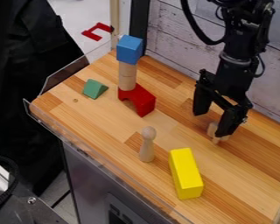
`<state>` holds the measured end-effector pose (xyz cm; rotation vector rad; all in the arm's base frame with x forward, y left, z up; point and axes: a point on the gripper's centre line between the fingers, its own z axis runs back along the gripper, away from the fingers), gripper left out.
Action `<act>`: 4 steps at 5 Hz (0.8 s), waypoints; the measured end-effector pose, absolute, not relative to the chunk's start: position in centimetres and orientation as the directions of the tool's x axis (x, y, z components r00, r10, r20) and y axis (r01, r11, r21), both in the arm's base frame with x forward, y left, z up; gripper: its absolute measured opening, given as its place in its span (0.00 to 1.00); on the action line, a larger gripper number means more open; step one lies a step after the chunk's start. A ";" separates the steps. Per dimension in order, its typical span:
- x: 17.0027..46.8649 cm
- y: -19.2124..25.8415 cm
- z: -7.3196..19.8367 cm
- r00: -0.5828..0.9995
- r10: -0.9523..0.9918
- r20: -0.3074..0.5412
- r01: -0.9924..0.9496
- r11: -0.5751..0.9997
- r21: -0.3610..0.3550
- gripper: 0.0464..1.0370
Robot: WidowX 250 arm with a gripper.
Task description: Pick plus from table and place it on top of tower
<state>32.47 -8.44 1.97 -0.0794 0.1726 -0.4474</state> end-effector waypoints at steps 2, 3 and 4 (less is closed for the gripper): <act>32.5 -8.8 0.6 0.879 -0.441 -0.180 0.424 0.897 -0.129 0.96; 32.5 -9.3 0.0 0.876 -0.442 -0.191 0.422 0.896 -0.139 0.91; 32.5 -9.6 -0.4 0.888 -0.420 -0.189 0.397 0.906 -0.148 0.62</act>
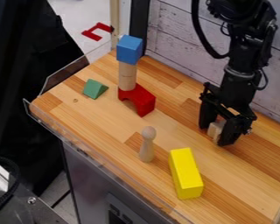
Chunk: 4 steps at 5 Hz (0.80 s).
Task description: Pick plus from table and place it on top of tower
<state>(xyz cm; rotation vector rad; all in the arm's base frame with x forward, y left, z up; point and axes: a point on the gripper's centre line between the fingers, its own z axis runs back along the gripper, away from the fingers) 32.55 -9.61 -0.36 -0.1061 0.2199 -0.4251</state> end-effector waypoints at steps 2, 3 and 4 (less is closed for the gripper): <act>31.4 -9.0 0.6 0.927 -0.338 -0.163 0.316 0.938 -0.146 0.42; 31.3 -8.5 4.0 0.948 -0.309 -0.071 0.299 0.946 -0.124 0.42; 31.0 -7.1 7.3 0.964 -0.267 -0.018 0.262 0.955 -0.140 0.42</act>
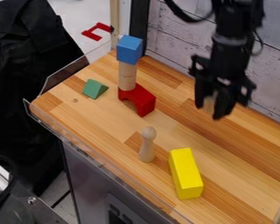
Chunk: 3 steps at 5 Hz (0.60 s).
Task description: Pick plus from table and place it on top of tower
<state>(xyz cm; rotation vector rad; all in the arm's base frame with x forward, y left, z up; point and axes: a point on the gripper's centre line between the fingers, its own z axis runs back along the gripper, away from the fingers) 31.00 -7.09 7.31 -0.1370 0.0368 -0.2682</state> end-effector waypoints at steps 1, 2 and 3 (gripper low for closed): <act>30.5 -6.2 9.0 0.966 -0.256 -0.016 0.251 0.956 -0.149 0.42; 30.4 -4.6 11.3 0.977 -0.212 0.020 0.212 0.964 -0.163 0.42; 31.0 -2.8 13.4 0.985 -0.164 0.058 0.171 0.975 -0.140 0.42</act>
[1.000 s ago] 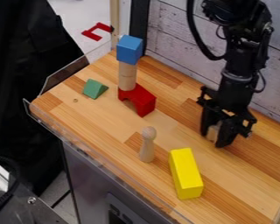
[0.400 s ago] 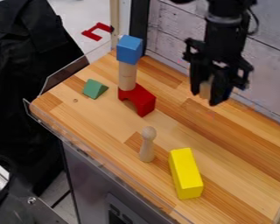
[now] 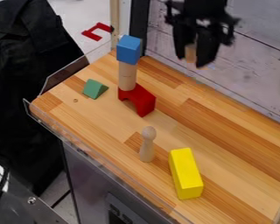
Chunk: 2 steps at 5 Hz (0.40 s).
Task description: Pick plus from table and place it on top of tower
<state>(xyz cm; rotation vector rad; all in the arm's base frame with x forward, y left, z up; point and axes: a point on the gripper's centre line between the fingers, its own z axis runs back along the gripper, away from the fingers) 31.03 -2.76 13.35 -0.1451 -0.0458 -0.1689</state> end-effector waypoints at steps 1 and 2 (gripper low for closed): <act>30.8 -1.4 14.0 0.993 -0.109 0.043 0.113 0.986 -0.124 0.42; 30.6 -0.2 14.3 0.998 -0.059 0.031 0.062 0.993 -0.102 0.42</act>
